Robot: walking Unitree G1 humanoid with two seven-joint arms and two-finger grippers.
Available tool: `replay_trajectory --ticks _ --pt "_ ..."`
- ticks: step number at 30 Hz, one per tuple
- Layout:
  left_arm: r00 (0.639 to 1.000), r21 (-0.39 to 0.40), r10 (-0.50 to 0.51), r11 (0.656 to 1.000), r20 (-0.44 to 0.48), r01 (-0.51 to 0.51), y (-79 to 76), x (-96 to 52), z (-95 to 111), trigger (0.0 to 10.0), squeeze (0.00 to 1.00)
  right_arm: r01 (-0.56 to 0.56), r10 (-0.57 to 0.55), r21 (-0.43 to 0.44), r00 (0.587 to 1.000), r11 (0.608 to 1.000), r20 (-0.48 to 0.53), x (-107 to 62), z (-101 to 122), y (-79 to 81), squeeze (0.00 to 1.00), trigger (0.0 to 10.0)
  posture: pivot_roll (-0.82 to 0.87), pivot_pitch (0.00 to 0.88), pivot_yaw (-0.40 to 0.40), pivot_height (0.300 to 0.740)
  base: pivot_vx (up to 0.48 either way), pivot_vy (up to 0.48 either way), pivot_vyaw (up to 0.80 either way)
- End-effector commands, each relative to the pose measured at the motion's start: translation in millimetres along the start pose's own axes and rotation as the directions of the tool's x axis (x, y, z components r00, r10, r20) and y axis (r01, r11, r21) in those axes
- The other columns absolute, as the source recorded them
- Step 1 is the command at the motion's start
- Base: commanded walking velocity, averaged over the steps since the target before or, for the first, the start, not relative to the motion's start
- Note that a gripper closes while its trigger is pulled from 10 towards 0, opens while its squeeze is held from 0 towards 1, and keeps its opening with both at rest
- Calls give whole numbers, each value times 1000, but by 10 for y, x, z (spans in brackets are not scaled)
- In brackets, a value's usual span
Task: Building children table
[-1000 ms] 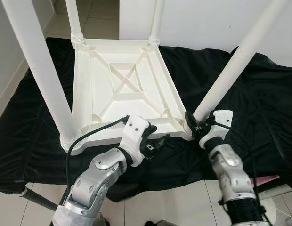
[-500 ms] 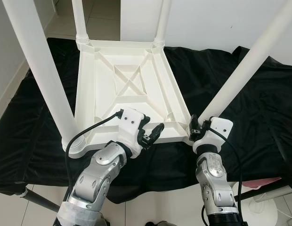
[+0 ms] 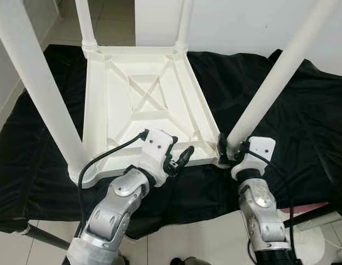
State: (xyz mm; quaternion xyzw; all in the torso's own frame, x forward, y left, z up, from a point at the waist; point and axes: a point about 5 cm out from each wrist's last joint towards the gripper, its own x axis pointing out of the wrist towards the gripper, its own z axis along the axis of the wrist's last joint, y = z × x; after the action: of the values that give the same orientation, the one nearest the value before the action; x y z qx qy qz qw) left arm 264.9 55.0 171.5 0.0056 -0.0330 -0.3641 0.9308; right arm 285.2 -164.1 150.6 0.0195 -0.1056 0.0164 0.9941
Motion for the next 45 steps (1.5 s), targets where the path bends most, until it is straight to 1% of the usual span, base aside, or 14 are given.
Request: replay_trajectory --ticks 1,2,3,8,15,16,18,19,31,32,33,38,41,45 --pt "999 -11 -38 999 2 38 -44 -14 -20 10000 0 -77 77 12 997 997 4 29 -2 -58 965 10000 22 129 -82 740 0 0 0" --pt "999 -15 -48 999 6 48 -53 -22 -20 10000 0 -132 132 10 991 991 5 46 -2 -65 35 10000 26 127 -83 740 0 0 0" --pt "999 -15 -48 999 6 48 -53 -22 -20 10000 0 -132 132 10 991 991 5 46 -2 -65 35 10000 26 127 -83 740 0 0 0" --pt "998 12 -62 998 -20 62 -76 -51 -87 10000 0 -355 355 7 933 935 -49 114 -59 -122 0 10000 44 118 -101 740 0 0 0" --pt "998 9 -57 998 -10 57 -96 -59 -80 10000 0 -479 475 -35 876 877 -82 218 -69 -162 0 10000 67 104 -121 740 0 0 0" --pt "998 11 -55 998 -11 55 -102 -57 -84 10000 0 -497 492 -45 866 867 -86 241 -71 -161 0 4627 71 101 -126 740 0 0 0" --pt "998 14 -54 998 -12 54 -104 -54 -88 10000 0 -511 506 -49 858 858 -87 258 -74 -162 0 4627 74 99 -129 740 0 0 0" --pt "998 13 -54 998 -12 54 -109 -55 -93 10000 0 -520 515 -50 853 853 -87 267 -81 -163 0 0 78 96 -132 740 0 0 0" --pt "998 33 -56 998 -6 56 -125 -66 -102 10000 0 -531 526 -29 844 847 -105 236 -156 -180 0 0 69 83 -136 740 0 0 0" --pt "998 32 -61 998 -6 61 -128 -65 -102 10000 0 -525 520 -28 848 850 -106 229 -164 -179 0 2431 66 82 -134 740 0 0 0" --pt "998 31 -68 997 -5 68 -137 -60 -101 10000 0 -518 514 -17 852 855 -102 214 -173 -170 0 10000 60 80 -131 740 0 0 0" --pt "996 30 -88 996 -6 88 -159 -39 -106 10000 0 -436 432 -12 895 900 -111 181 -224 -143 0 10000 39 79 -123 740 0 0 0" --pt "994 34 -108 994 -6 108 -187 -25 -117 10000 0 -274 273 16 953 962 -129 157 -288 -154 0 10000 26 81 -120 740 0 0 0" --pt "994 28 -113 993 -7 114 -200 -25 -127 10000 0 -163 170 60 975 985 -145 111 -330 -141 0 10000 16 81 -119 740 0 0 0"
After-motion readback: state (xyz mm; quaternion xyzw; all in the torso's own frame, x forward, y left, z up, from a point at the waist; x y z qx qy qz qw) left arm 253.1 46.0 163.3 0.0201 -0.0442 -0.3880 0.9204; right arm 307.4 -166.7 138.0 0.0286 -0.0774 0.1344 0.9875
